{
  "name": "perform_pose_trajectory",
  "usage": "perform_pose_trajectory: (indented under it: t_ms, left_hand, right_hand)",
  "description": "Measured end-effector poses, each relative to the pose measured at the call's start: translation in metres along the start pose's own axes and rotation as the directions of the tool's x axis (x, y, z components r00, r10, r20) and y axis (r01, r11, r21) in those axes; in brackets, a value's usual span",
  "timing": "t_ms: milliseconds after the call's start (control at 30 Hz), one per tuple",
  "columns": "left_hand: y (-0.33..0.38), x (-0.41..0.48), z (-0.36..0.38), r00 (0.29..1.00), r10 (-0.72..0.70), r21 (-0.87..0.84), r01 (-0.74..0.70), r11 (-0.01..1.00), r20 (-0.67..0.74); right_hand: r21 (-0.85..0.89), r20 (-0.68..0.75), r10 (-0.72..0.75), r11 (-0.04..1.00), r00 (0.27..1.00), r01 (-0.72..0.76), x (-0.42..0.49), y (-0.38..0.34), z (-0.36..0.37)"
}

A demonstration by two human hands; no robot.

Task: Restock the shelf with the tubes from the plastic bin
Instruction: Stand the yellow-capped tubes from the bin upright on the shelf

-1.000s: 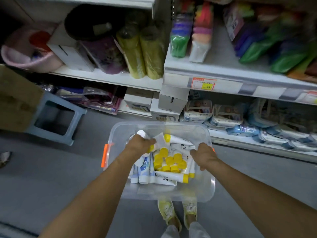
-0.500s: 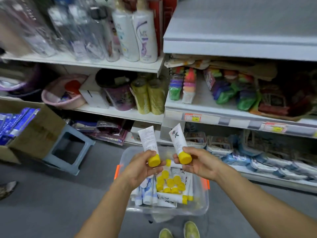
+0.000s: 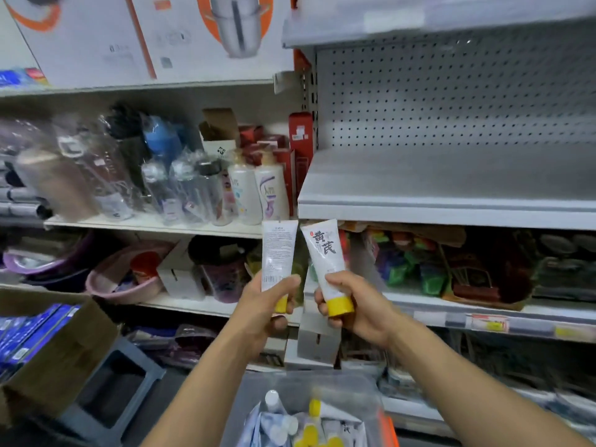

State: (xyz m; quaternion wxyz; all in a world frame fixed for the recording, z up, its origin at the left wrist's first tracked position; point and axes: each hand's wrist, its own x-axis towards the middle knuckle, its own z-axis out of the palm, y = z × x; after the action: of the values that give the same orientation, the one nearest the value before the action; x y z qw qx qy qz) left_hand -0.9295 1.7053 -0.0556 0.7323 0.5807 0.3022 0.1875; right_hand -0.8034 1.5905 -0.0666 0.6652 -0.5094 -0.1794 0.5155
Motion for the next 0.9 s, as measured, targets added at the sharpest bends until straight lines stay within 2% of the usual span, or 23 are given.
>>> perform_pose_trajectory:
  t_ms: [167, 267, 400, 533, 633, 733, 900]
  left_hand:
    - [0.053, 0.020, 0.029, 0.993, 0.117, -0.005, -0.117, 0.993, 0.020]
    - [0.077, 0.041, 0.048, 0.989, 0.143, -0.011, -0.143, 0.990, -0.027]
    - [0.101, 0.075, 0.071, 0.997, 0.073, -0.100, -0.076, 0.992, -0.033]
    - [0.123, 0.117, 0.099, 0.999, 0.046, -0.203, -0.045, 0.978, 0.001]
    - [0.136, 0.153, 0.120, 0.999, 0.036, -0.256, -0.044, 0.966, -0.036]
    - [0.147, 0.187, 0.141, 0.998, 0.033, -0.287, -0.048, 0.957, -0.059]
    - [0.155, 0.231, 0.170, 0.996, 0.047, -0.203, -0.062, 0.977, -0.076]
  right_hand:
    - [-0.023, -0.056, -0.156, 0.988, 0.986, 0.155, 0.001, -0.060, -0.008]
    - [-0.001, -0.083, -0.237, 0.971, 0.968, 0.237, 0.013, -0.097, -0.021]
    - [-0.201, -0.150, -0.357, 0.924, 0.922, 0.325, 0.037, -0.143, -0.047]
    - [-0.387, -0.181, -0.438, 0.855, 0.880, 0.346, 0.068, -0.192, -0.088]
    - [-0.479, -0.243, -0.481, 0.814, 0.842, 0.328, 0.097, -0.225, -0.122]
    - [-0.560, -0.233, -0.499, 0.771, 0.834, 0.305, 0.127, -0.249, -0.156]
    - [-0.642, -0.219, -0.507, 0.718, 0.834, 0.268, 0.171, -0.275, -0.193]
